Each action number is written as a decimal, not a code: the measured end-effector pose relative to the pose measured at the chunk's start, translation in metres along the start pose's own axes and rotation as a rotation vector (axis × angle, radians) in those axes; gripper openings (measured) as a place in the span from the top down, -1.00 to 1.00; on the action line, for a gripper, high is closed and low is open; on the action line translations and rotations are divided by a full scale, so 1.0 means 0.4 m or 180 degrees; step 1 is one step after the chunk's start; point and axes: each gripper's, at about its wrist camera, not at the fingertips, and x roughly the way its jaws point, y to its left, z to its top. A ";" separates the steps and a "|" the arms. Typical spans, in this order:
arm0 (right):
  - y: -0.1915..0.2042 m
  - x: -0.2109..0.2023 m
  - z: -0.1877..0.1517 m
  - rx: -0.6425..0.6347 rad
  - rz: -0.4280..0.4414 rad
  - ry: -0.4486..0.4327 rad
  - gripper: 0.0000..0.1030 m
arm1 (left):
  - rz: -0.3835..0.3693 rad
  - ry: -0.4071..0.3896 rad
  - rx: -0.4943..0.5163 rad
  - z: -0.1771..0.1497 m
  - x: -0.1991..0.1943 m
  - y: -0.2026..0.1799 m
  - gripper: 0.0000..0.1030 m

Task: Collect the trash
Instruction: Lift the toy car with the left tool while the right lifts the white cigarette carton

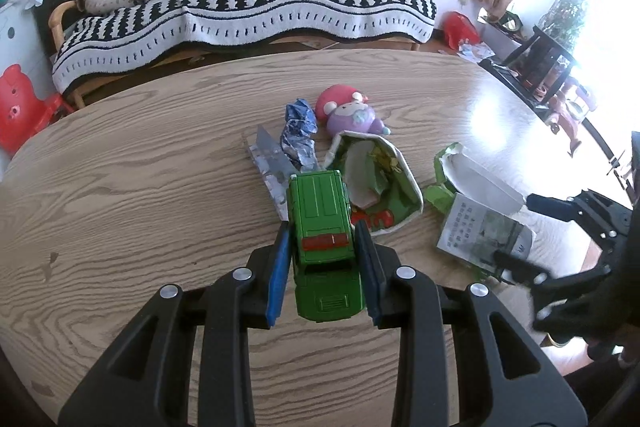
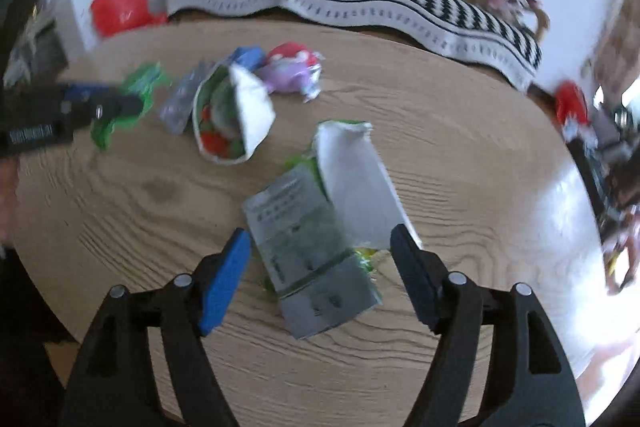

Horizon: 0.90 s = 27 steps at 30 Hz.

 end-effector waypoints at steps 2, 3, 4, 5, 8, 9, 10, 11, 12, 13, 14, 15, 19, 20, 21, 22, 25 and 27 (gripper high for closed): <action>0.024 0.021 0.001 -0.0172 -0.0060 0.0046 -0.44 | -0.0017 0.0010 0.0024 -0.003 -0.001 -0.004 0.40; 0.037 0.036 -0.001 -0.0277 -0.0121 0.0083 -0.44 | -0.0021 0.0015 0.0032 -0.005 -0.001 -0.005 0.40; 0.044 0.046 0.000 -0.0332 -0.0149 0.0108 -0.44 | -0.0024 0.0018 0.0035 -0.007 -0.001 -0.006 0.40; 0.050 0.060 -0.002 -0.0394 -0.0199 0.0138 -0.44 | -0.0026 0.0026 0.0041 -0.009 0.000 -0.006 0.40; 0.055 0.088 -0.004 -0.0433 -0.0228 0.0189 -0.27 | -0.0029 0.0053 0.0056 -0.008 0.005 -0.005 0.40; 0.048 0.092 -0.005 -0.0389 -0.0192 0.0203 -0.26 | -0.0031 0.0060 0.0062 -0.008 0.007 -0.007 0.40; 0.047 0.092 -0.004 -0.0350 -0.0165 0.0197 -0.25 | -0.0034 0.0062 0.0069 -0.009 0.007 -0.009 0.40; 0.043 0.088 -0.003 -0.0297 -0.0117 0.0175 -0.24 | -0.0039 0.0060 0.0080 -0.009 0.005 -0.013 0.40; 0.042 0.081 -0.002 -0.0263 -0.0076 0.0163 -0.23 | -0.0046 0.0056 0.0088 -0.009 0.004 -0.015 0.40; 0.037 0.072 0.000 -0.0195 -0.0014 0.0123 -0.23 | -0.0049 0.0051 0.0094 -0.008 0.002 -0.017 0.40; 0.033 0.063 0.004 -0.0150 0.0020 0.0103 -0.22 | -0.0054 0.0041 0.0098 -0.007 -0.001 -0.020 0.40; 0.025 0.055 0.007 -0.0082 0.0067 0.0081 -0.22 | -0.0061 0.0031 0.0103 -0.007 -0.004 -0.025 0.40; -0.007 0.007 0.005 0.0195 0.0217 -0.0032 -0.22 | -0.0099 -0.0002 0.0131 0.000 -0.015 -0.044 0.40; -0.014 -0.011 0.000 0.0270 0.0250 -0.0074 -0.22 | -0.0119 -0.0012 0.0144 0.002 -0.019 -0.053 0.40; -0.022 -0.026 -0.005 0.0343 0.0281 -0.0113 -0.22 | -0.0141 -0.0021 0.0159 0.004 -0.021 -0.063 0.40; -0.039 -0.045 -0.011 0.0447 0.0320 -0.0157 -0.22 | -0.0172 -0.0032 0.0184 0.006 -0.025 -0.079 0.40; -0.091 -0.092 -0.035 0.0718 0.0373 -0.0250 -0.22 | -0.0293 -0.0032 0.0229 0.012 -0.027 -0.125 0.40; -0.130 -0.124 -0.060 0.0892 0.0382 -0.0298 -0.22 | -0.0355 -0.0036 0.0296 0.012 -0.027 -0.167 0.40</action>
